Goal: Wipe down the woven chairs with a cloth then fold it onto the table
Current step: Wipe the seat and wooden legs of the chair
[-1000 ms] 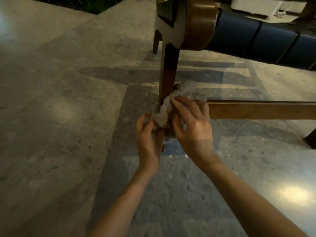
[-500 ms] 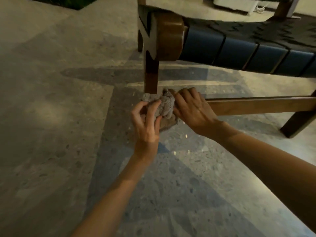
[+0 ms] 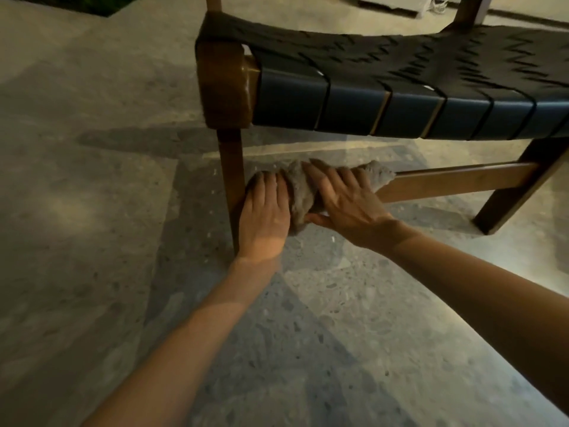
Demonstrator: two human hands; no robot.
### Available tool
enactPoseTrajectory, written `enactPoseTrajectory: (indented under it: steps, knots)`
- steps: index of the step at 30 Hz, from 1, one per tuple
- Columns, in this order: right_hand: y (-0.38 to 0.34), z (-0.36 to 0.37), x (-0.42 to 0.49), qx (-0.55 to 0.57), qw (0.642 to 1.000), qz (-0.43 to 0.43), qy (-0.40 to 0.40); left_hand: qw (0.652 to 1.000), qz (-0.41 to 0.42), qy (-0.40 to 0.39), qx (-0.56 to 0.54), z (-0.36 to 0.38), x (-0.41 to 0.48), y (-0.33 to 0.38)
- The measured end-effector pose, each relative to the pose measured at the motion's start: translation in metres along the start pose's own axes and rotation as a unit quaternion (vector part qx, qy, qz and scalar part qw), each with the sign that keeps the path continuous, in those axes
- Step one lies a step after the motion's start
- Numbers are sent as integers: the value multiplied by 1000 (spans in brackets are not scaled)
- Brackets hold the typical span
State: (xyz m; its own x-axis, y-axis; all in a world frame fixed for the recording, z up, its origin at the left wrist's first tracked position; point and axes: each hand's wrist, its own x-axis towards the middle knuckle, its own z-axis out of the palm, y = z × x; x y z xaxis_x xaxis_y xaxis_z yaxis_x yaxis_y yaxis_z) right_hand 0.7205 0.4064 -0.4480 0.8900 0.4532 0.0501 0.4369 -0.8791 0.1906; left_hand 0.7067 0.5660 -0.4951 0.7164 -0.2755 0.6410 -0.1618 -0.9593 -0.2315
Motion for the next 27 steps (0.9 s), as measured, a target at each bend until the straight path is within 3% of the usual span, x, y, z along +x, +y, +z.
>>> enactPoseTrajectory:
  steps: [4,11,17,27]
  knots:
    - [9,9,9,-44,999,-24,-21,999,0,-10,36,0,12,3]
    - [47,27,7,-47,996,-76,24,998,-2,-6,55,9,30,27]
    - [115,41,-24,-23,998,-30,47,1000,23,-20,5,13,59,99]
    - [263,68,-85,19,996,82,11,994,45,-82,-60,11,121,251]
